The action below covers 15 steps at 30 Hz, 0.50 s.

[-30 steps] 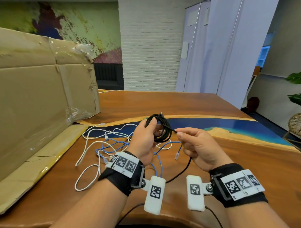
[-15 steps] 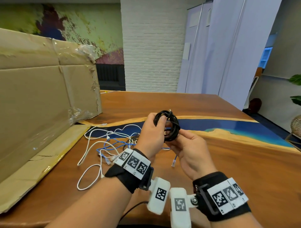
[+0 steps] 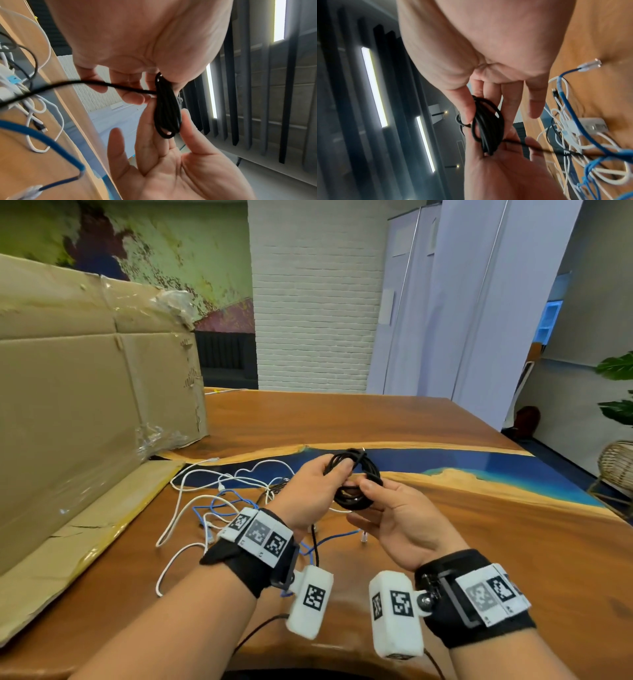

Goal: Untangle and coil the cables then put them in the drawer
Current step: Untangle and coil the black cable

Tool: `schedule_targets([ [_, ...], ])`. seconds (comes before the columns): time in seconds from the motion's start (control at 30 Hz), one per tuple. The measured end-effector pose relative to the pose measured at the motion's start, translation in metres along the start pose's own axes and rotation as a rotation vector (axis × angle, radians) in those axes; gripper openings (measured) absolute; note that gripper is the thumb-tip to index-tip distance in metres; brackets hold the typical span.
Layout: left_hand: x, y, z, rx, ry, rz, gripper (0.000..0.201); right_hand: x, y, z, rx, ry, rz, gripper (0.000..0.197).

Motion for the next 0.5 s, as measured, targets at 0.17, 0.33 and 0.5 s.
schedule_targets([
  [0.17, -0.003, 0.006, 0.004, -0.004, -0.016, 0.14, 0.033, 0.0, -0.005, -0.003, 0.027, -0.041, 0.103, 0.016],
  [0.33, -0.003, 0.01, 0.005, -0.084, -0.006, 0.084, 0.027, 0.008, -0.005, -0.001, 0.052, 0.028, 0.071, 0.028],
  [0.5, 0.004, 0.005, -0.013, -0.088, 0.127, -0.127, 0.042, 0.02, 0.002, 0.003, -0.016, 0.176, -0.037, 0.01],
])
Point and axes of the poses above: each hand's wrist, its own z-axis towards the middle knuckle, its own y-axis out of the back of the hand, x = y × z, the point moved 8 cm from there along z, towards the middle knuckle
